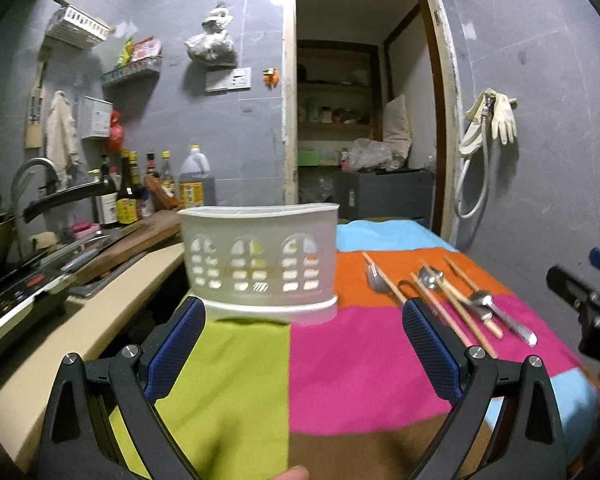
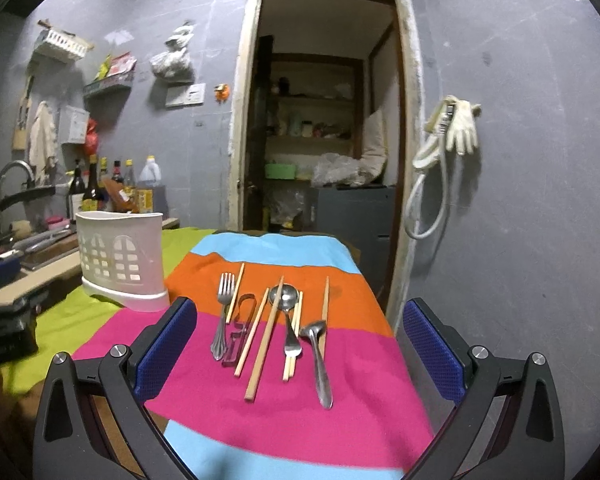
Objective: Organize utensils
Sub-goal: 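Lower the left tool to the fork and close on it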
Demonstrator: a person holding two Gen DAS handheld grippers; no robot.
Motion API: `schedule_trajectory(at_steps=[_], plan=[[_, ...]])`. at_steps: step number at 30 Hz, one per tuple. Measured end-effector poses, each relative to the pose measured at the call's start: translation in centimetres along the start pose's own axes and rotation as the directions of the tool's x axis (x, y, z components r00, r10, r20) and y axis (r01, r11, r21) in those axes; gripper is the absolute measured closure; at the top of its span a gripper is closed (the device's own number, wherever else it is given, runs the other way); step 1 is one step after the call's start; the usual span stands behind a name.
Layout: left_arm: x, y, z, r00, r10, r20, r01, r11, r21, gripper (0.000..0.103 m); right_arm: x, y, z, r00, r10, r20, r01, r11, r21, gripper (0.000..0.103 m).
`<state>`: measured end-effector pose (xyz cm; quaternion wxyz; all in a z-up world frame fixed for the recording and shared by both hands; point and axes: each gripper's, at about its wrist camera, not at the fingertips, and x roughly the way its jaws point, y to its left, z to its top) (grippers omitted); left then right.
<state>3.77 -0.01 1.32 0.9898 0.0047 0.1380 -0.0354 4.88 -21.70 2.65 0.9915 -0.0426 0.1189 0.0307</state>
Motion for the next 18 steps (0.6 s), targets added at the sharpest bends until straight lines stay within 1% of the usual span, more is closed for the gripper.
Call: schedule_trajectory(at_steps=[2, 5, 8, 11, 14, 15, 16, 17, 18], plan=[[1.0, -0.2, 1.1, 0.999, -0.027, -0.017, 0.027, 1.0, 0.004, 0.006, 1.0, -0.7, 0.8, 0.999, 0.026, -0.025, -0.027, 0.999, -0.025, 0.0], [2.8, -0.9, 2.4, 0.996, -0.073, -0.054, 0.073, 0.997, 0.008, 0.006, 2.9, -1.5, 1.8, 0.998, 0.005, -0.061, -0.009, 0.998, -0.069, 0.0], [4.9, -2.0, 3.1, 0.988, -0.111, -0.107, 0.114, 0.993, 0.018, 0.006, 5.2, -2.5, 2.5, 0.994, -0.024, -0.106, 0.015, 0.996, -0.093, 0.0], [7.2, -3.4, 3.5, 0.977, -0.136, -0.164, 0.144, 0.989, 0.041, 0.006, 7.5, -3.8, 2.8, 0.987, 0.005, -0.16, -0.017, 0.997, -0.072, 0.0], [9.6, -4.4, 3.4, 0.963, -0.157, -0.218, 0.173, 0.983, 0.055, 0.007, 9.8, -4.9, 3.0, 0.975, 0.041, -0.22, -0.053, 0.997, -0.048, 0.0], [10.4, -4.6, 3.4, 0.957, -0.164, -0.24, 0.181, 0.982, 0.053, 0.008, 10.5, -5.2, 3.0, 0.971, 0.052, -0.233, -0.064, 0.997, -0.041, 0.0], [11.5, -4.9, 3.3, 0.948, -0.173, -0.268, 0.192, 0.98, 0.047, 0.012, 11.4, -5.5, 3.0, 0.964, 0.07, -0.255, -0.081, 0.996, -0.031, 0.001], [12.1, -4.9, 3.3, 0.942, -0.178, -0.283, 0.198, 0.979, 0.043, 0.015, 12.0, -5.7, 3.0, 0.959, 0.08, -0.272, -0.091, 0.996, -0.026, 0.004], [12.9, -5.1, 3.3, 0.935, -0.187, -0.303, 0.207, 0.978, 0.037, 0.023, 12.7, -5.9, 3.0, 0.953, 0.088, -0.291, -0.099, 0.995, -0.021, 0.006]])
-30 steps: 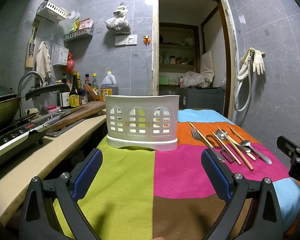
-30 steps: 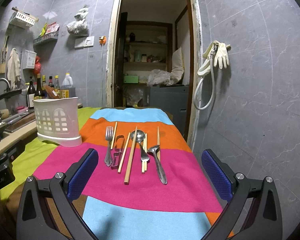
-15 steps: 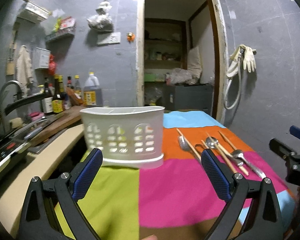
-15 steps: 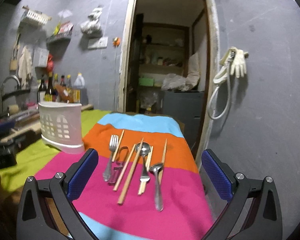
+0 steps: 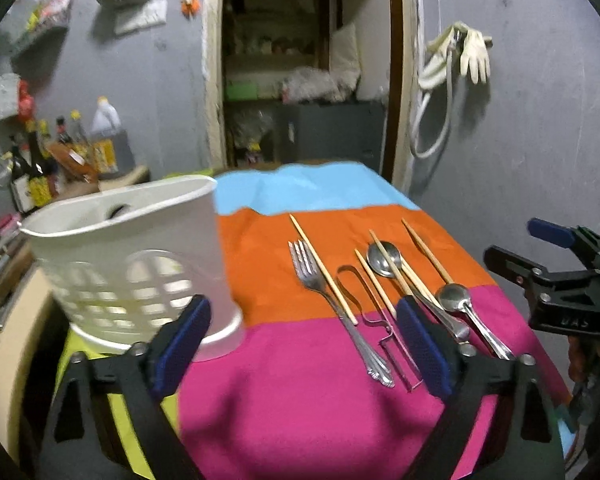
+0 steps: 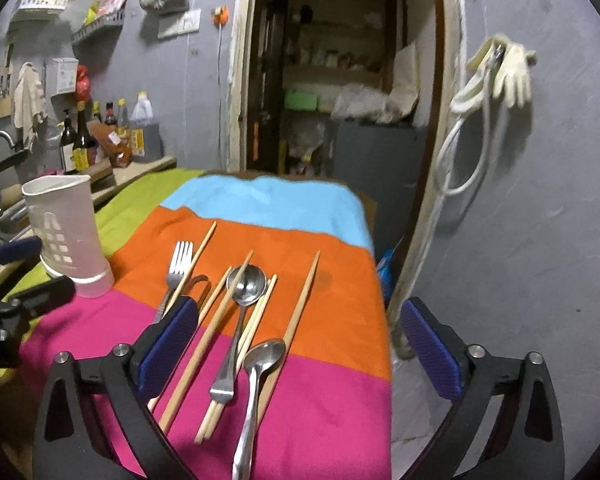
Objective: Organize utensils
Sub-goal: 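Lower the left tool to the fork and close on it, then lift the fork with the left tool and drop it into the white caddy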
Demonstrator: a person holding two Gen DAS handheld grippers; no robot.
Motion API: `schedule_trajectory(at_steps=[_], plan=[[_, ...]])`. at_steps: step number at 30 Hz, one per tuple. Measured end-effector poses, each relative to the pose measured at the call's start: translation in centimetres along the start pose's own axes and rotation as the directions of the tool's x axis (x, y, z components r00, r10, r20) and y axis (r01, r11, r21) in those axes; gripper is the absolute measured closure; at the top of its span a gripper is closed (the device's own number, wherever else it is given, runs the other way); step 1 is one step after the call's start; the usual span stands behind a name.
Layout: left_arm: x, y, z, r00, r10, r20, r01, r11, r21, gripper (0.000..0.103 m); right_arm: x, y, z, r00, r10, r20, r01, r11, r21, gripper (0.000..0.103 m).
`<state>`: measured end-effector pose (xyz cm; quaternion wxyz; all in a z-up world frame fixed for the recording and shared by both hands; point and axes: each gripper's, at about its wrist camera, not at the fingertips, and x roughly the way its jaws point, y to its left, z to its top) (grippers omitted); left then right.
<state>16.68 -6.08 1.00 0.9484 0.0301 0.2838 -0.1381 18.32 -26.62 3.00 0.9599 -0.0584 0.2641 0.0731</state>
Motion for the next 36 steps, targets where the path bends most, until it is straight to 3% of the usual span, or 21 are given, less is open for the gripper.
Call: schedule_trajectory(at_steps=[6, 10, 12, 21, 25, 36], plan=[[4.7, -0.5, 1.4, 0.993, -0.031, -0.118, 0.032, 0.999, 0.004, 0.051, 3.8, -1.7, 0.5, 0.989, 0.068, -0.128, -0.062, 0.997, 0.056, 0.03], [7.4, -0.6, 1.9, 0.981, 0.001, -0.192, 0.004, 1.0, 0.026, 0.069, 5.7, -2.7, 0.3, 0.972, 0.117, -0.203, -0.096, 0.989, 0.11, 0.046], [8.6, -0.3, 2.0, 0.976, 0.016, -0.216, -0.012, 1.0, 0.019, 0.072, 6.6, -2.8, 0.3, 0.963, 0.142, -0.231, -0.114, 0.985, 0.131, 0.053], [12.2, 1.2, 2.0, 0.954, 0.001, -0.3, -0.024, 0.997, -0.072, 0.079, 9.8, -3.3, 0.5, 0.925, 0.2, -0.323, -0.143, 0.971, 0.192, 0.075], [13.0, 1.8, 2.1, 0.954, -0.006, -0.3, -0.022, 0.996, -0.09, 0.079, 10.6, -3.4, 0.3, 0.915, 0.213, -0.343, -0.145, 0.966, 0.213, 0.084], [15.3, 1.3, 3.1, 0.945, -0.026, -0.327, 0.001, 0.997, -0.077, 0.073, 11.3, -3.6, 0.3, 0.904, 0.223, -0.364, -0.152, 0.965, 0.212, 0.086]])
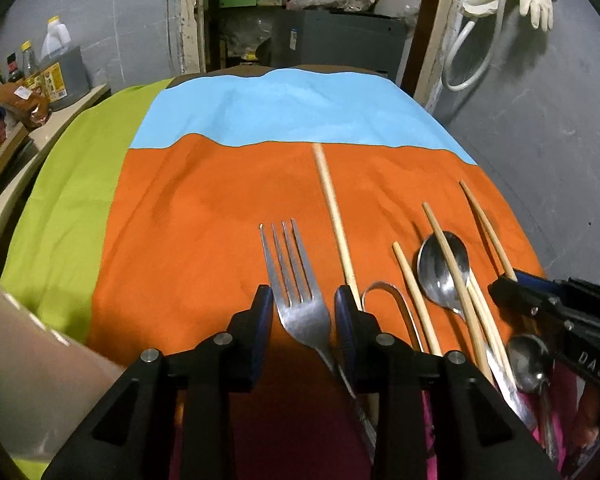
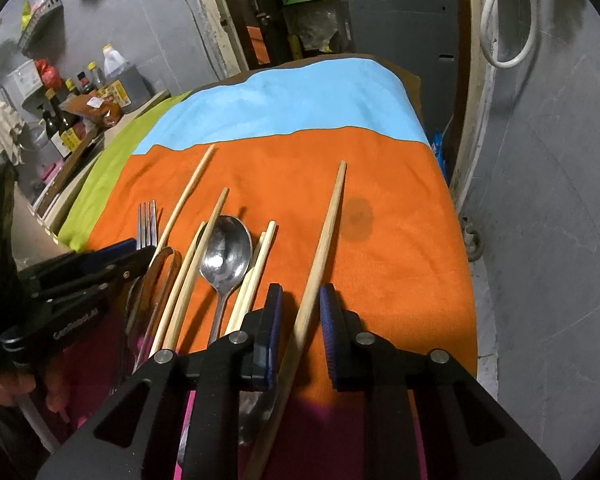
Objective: Organize utensils
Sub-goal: 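Lift the fork with the left tool and drop it into the white caddy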
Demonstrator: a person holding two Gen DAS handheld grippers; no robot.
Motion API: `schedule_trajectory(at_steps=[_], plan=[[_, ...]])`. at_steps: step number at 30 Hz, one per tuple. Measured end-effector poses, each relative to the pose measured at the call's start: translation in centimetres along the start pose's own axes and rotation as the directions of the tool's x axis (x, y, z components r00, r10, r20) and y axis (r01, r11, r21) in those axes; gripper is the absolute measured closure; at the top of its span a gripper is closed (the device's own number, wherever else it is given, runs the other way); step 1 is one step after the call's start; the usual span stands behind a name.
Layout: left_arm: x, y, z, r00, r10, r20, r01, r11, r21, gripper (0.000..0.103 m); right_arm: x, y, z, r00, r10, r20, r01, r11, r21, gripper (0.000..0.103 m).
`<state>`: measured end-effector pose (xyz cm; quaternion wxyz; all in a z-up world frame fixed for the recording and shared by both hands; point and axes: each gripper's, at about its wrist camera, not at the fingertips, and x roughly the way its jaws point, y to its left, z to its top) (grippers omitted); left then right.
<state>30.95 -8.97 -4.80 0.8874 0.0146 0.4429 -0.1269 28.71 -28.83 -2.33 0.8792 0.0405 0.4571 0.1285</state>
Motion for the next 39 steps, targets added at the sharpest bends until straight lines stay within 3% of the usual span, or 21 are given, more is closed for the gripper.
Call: schedule_trajectory(at_steps=[7, 9, 11, 13, 15, 23, 27, 30, 33, 37, 39], plan=[[0.8, -0.4, 0.7, 1.0, 0.02, -0.013, -0.02, 0.999, 0.028, 0.074, 1.0, 0.2, 0.5, 0.999, -0.024, -0.034, 0.023, 1.0, -0.019, 0.086], [0.8, -0.4, 0.8, 1.0, 0.022, -0.012, -0.021, 0.999, 0.029, 0.08, 1.0, 0.4, 0.6, 0.999, -0.027, -0.034, 0.026, 1.0, -0.017, 0.086], [0.7, -0.3, 0.7, 1.0, 0.011, -0.016, -0.011, 1.0, 0.014, 0.083, 0.9, 0.2, 0.5, 1.0, -0.017, -0.02, 0.017, 1.0, 0.001, 0.094], [-0.1, -0.2, 0.6, 1.0, 0.002, 0.016, -0.002, 1.0, 0.01, 0.097, 0.7, -0.4, 0.3, 1.0, 0.013, -0.008, -0.013, 0.999, 0.036, 0.097], [-0.9, -0.2, 0.4, 0.999, -0.021, 0.027, 0.021, 1.0, 0.017, 0.1, 0.2, -0.5, 0.1, 0.999, 0.035, 0.012, -0.036, 0.998, 0.057, 0.098], [-2.3, 0.1, -0.9, 0.995, -0.085, 0.043, 0.085, 0.996, -0.003, 0.102, -2.1, 0.5, -0.4, 0.993, 0.083, 0.083, -0.089, 0.994, 0.067, 0.098], [-4.9, -0.6, -1.8, 0.987, -0.102, 0.123, 0.1, 0.995, 0.022, 0.103, -3.7, 1.5, -0.7, 0.984, 0.099, 0.15, -0.107, 0.993, 0.043, 0.098], [-7.6, -0.8, -2.9, 0.967, -0.083, 0.242, 0.078, 0.997, 0.03, 0.103, -5.5, 2.7, -1.1, 0.967, 0.096, 0.237, -0.101, 0.995, 0.008, 0.098], [-9.9, -0.8, -3.6, 0.939, -0.071, 0.337, 0.068, 0.997, 0.022, 0.103, -7.3, 4.8, -2.0, 0.935, 0.072, 0.346, -0.06, 0.997, -0.044, 0.098], [-13.0, -0.2, -3.8, 0.891, -0.064, 0.45, 0.069, 0.998, 0.006, 0.103, -9.8, 7.8, -3.1, 0.858, 0.092, 0.505, -0.047, 0.994, -0.1, 0.098], [-15.2, 0.3, -3.8, 0.857, -0.058, 0.511, 0.069, 0.998, -0.002, 0.103, -10.7, 9.0, -3.0, 0.815, 0.119, 0.567, -0.064, 0.991, -0.115, 0.098]])
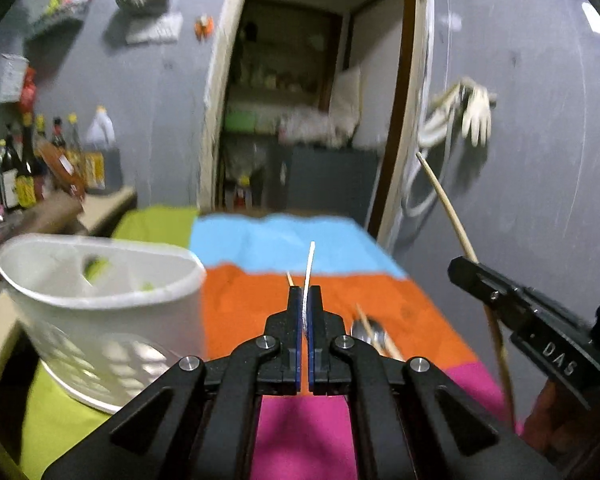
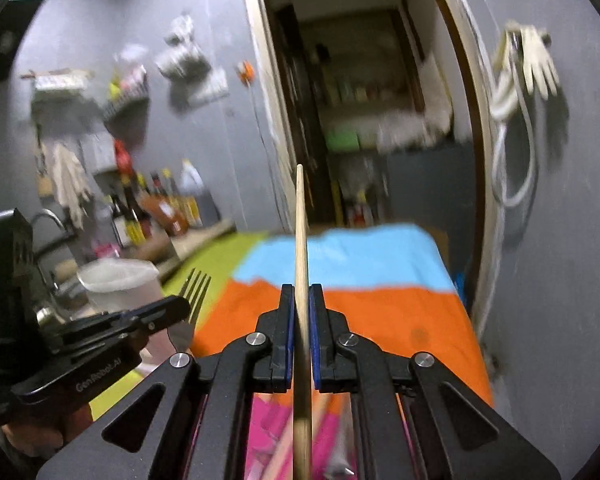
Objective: Organize utensils
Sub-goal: 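Lift the fork with the left tool and drop it into the white caddy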
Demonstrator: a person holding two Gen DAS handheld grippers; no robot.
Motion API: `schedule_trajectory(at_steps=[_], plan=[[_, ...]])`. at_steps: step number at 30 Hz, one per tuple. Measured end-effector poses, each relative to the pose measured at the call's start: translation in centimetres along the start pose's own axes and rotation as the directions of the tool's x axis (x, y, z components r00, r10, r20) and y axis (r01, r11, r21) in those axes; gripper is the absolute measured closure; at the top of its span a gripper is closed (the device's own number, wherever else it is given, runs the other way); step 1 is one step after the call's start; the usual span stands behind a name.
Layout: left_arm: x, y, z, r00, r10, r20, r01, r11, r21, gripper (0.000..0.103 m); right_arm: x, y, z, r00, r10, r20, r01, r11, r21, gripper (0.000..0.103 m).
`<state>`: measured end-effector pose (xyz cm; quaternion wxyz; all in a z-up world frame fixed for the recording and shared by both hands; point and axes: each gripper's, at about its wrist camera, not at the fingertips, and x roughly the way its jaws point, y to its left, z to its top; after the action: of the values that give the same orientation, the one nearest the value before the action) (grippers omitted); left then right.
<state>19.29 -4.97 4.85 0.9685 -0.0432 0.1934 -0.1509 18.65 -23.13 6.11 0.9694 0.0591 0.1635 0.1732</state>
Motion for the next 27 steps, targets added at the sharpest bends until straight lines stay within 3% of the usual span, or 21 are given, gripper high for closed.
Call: schedule_trajectory(at_steps=[4, 11, 16, 20, 25, 27], plan=[[-3.4, 1.2, 2.6, 0.993, 0.019, 0.116, -0.019, 1.0, 0.0, 0.103, -0.6, 2.6, 2.0, 0.987, 0.051, 0.155, -0.049, 0.999, -0.017, 0.098], [-8.2, 5.7, 7.4, 0.96, 0.093, 0.264, -0.092, 0.996, -0.018, 0.103, 2.0, 7.7, 5.8, 0.95, 0.165, 0.266, -0.167, 0.986, -0.016, 0.098], [-9.7, 10.3, 9.6, 0.919, 0.224, 0.325, -0.225, 0.974, -0.036, 0.103, 5.5, 10.9, 8.1, 0.91, 0.267, 0.317, -0.291, 0.956, 0.031, 0.098], [-9.4, 14.1, 9.8, 0.874, 0.34, 0.348, -0.336, 0.939, -0.072, 0.103, 8.1, 12.1, 8.8, 0.889, 0.289, 0.357, -0.339, 0.937, 0.085, 0.098], [-8.2, 17.5, 8.9, 0.813, 0.451, 0.369, -0.442, 0.89, -0.113, 0.103, 10.1, 13.1, 7.9, 0.899, 0.216, 0.382, -0.274, 0.956, 0.104, 0.098], [-7.5, 18.3, 8.5, 0.802, 0.468, 0.37, -0.458, 0.881, -0.122, 0.103, 10.5, 13.5, 7.3, 0.91, 0.157, 0.384, -0.215, 0.97, 0.112, 0.098]])
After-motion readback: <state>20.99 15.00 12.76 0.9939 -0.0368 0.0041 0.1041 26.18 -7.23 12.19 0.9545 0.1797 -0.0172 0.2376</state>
